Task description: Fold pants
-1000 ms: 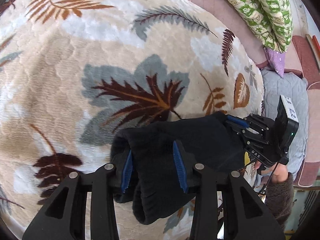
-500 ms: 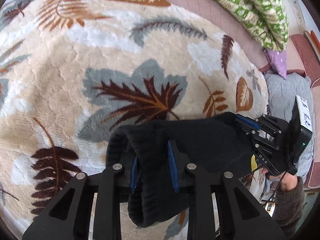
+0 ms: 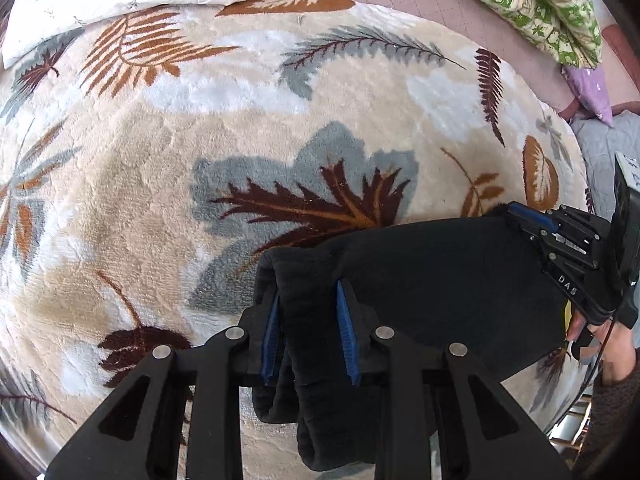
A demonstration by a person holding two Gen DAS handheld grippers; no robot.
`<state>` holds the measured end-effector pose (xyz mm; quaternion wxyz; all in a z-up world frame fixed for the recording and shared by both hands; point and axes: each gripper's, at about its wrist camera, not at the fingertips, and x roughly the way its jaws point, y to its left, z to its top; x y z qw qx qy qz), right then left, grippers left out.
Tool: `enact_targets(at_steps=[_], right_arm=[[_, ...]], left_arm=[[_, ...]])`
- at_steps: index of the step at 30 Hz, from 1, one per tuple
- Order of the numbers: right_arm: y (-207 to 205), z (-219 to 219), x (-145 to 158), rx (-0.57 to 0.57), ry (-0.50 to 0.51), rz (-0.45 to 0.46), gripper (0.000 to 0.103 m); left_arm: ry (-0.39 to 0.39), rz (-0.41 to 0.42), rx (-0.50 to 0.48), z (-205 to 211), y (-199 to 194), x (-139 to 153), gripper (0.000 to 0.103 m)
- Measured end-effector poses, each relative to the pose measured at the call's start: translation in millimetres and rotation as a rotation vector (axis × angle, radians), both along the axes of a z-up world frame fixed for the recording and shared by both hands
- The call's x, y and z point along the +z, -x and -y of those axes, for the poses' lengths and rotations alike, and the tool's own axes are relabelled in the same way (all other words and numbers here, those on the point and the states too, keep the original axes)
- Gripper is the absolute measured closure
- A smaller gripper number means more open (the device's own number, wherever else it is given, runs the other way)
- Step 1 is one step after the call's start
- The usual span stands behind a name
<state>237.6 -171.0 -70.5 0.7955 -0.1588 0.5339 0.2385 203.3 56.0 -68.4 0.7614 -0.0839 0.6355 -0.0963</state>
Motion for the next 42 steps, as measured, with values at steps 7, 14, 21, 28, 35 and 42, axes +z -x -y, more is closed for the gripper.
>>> enact_targets(at_steps=[7,14,21,28,35,42], right_arm=[[6,40,49,-0.181,-0.228,-0.042,0.081],[93,102,109,-0.417,-0.449,-0.015,0.049],[190,176,88,-0.68,-0.514,-0.055,0.046],[233,236,76,-0.858,-0.572,-0.048,0.046],[258,282,80,-0.964,-0.626,-0.003,0.046],[265,329,78,-1.063,-0.656,0.008,0.041]], left_arm=[[0.098,-0.007,0.039,-29,22,20,0.078],[0.224,-0.048,0.073,-47,55,24,0.061],[0.268,-0.082,0.047,-28,74,12,0.053],[0.05,-0.057,0.095,-24,73,-6,0.055],[0.142,0.021,0.123,-28,103,44,0.055],[0.288,0.02,-0.084,100,146,94,0.053]])
